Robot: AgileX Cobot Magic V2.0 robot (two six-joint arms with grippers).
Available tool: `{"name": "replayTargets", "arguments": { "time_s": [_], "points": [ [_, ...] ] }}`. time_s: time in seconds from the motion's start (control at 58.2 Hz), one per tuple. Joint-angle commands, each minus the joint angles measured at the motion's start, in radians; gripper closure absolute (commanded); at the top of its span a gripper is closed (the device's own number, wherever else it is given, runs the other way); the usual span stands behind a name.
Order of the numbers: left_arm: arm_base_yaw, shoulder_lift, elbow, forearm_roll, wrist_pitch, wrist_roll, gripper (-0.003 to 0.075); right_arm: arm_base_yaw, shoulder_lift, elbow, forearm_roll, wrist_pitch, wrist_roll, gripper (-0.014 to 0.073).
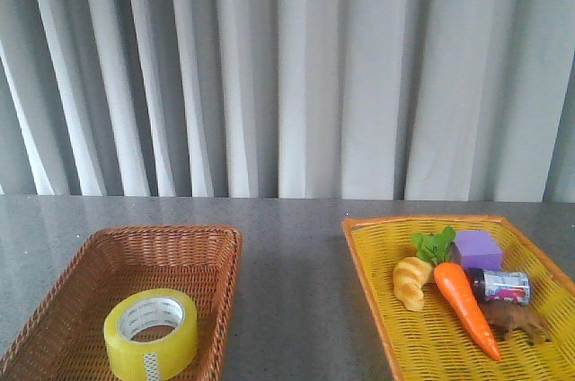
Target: Transfer tape with both arms
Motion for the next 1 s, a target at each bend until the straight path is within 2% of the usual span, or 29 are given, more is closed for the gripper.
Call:
{"name": "replayTargets", "arguments": {
  "time_s": [0.0,0.258,0.98],
  "points": [
    [0.002,-0.016,-0.008,-0.002,-0.074,-0.009,0.0727,-0.022,-0.056,0.02,0.02,-0.056,0.01,0.0599],
    [0.002,-0.016,-0.008,-0.002,-0.074,-0.009,0.0727,-0.023,-0.08,0.021,0.019,0.044,0.008,0.0599],
    [0.002,-0.016,-0.008,-0.002,-0.074,-0.009,0.0727,-0.023,-0.08,0.021,0.02,0.046,0.007,0.0599]
  ]
}}
